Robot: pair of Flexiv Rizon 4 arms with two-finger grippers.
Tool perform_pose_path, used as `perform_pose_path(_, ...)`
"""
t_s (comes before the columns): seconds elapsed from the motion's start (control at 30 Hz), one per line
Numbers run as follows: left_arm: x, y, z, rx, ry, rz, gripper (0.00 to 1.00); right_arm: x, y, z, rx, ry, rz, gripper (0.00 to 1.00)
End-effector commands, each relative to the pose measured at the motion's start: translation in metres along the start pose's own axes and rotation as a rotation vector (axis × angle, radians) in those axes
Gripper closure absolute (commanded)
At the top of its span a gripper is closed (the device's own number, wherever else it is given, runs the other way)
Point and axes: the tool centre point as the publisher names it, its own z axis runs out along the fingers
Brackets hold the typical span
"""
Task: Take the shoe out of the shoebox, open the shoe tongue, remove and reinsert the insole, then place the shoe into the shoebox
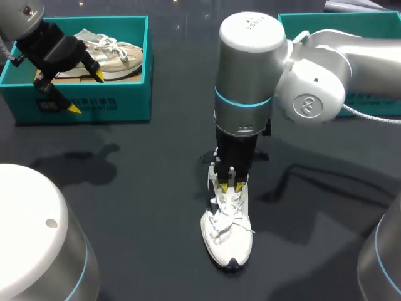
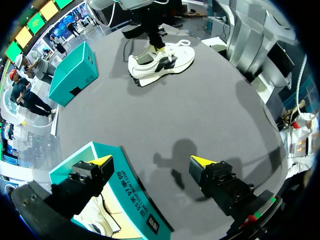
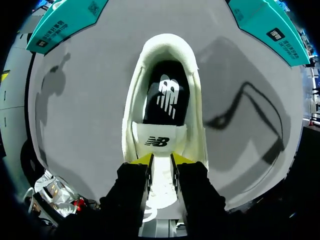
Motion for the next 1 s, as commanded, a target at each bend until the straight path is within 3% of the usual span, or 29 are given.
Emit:
perform_pose_path(0.03,0.001,0.000,0.000,-0.003,-0.001,0.001,0.00,-0.003,-0.015,-0.016,-0.053,-0.012,0.004,0.78)
perform_pose_path(0.23,0.001,0.000,0.000,-0.003,-0.001,0.001,0.00,0.002,-0.018,-0.019,-0.083,-0.039,-0.021,0.75)
perform_pose_path(0.6,0.001,0.000,0.000,-0.003,-0.001,0.001,0.00,-0.003,0.017,0.004,-0.036,-0.009,-0.099,0.77)
perform_pose_path(0.73,0.001,0.000,0.000,-0.003,-0.001,0.001,0.00,0.000,0.021,0.009,-0.017,-0.003,-0.117,0.76)
perform_pose_path(1.0,0.001,0.000,0.000,-0.003,-0.001,0.001,0.00,0.001,0.006,-0.031,-0.076,-0.072,-0.129,0.72)
